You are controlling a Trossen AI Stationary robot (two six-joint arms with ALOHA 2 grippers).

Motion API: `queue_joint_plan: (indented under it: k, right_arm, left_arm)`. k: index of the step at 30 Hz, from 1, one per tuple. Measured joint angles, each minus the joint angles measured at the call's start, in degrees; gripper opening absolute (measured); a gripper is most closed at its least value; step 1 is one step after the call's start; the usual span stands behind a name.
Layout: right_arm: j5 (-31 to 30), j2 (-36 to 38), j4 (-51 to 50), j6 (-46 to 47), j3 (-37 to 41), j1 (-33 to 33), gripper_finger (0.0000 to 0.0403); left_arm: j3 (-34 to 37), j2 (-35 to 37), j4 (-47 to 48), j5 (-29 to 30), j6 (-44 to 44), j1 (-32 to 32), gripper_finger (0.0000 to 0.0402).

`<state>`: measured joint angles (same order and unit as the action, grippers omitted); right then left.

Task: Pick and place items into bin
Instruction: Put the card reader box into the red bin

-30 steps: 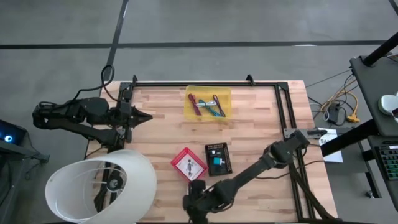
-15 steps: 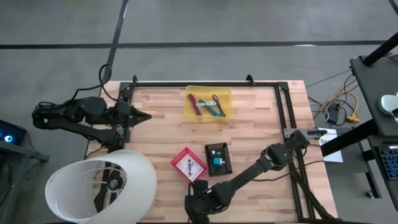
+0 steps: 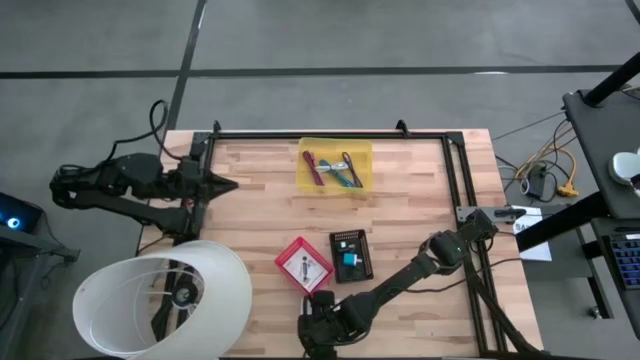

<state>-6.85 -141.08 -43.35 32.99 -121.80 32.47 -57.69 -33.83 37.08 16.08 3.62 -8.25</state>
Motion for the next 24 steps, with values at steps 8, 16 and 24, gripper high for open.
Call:
queue_joint_plan:
  k: [8,16,24]
  right_arm:
    - [1.1,0.07,0.46,-0.42,0.71,0.02,0.0223]
    - [2.24,0.07,1.89,0.1,3.15,0.01,0.0223]
    - [2.4,0.09,1.97,-0.17,3.3,-0.11,0.0218]
  left_arm:
    - [0.0,1.29,0.0,0.0,0.0,0.0,0.0]
    - [-0.02,2.19,0.0,0.07,0.0,-0.02,0.0]
    - [-0.02,2.3,0.0,0.02,-2.71,-0.02,0.0]
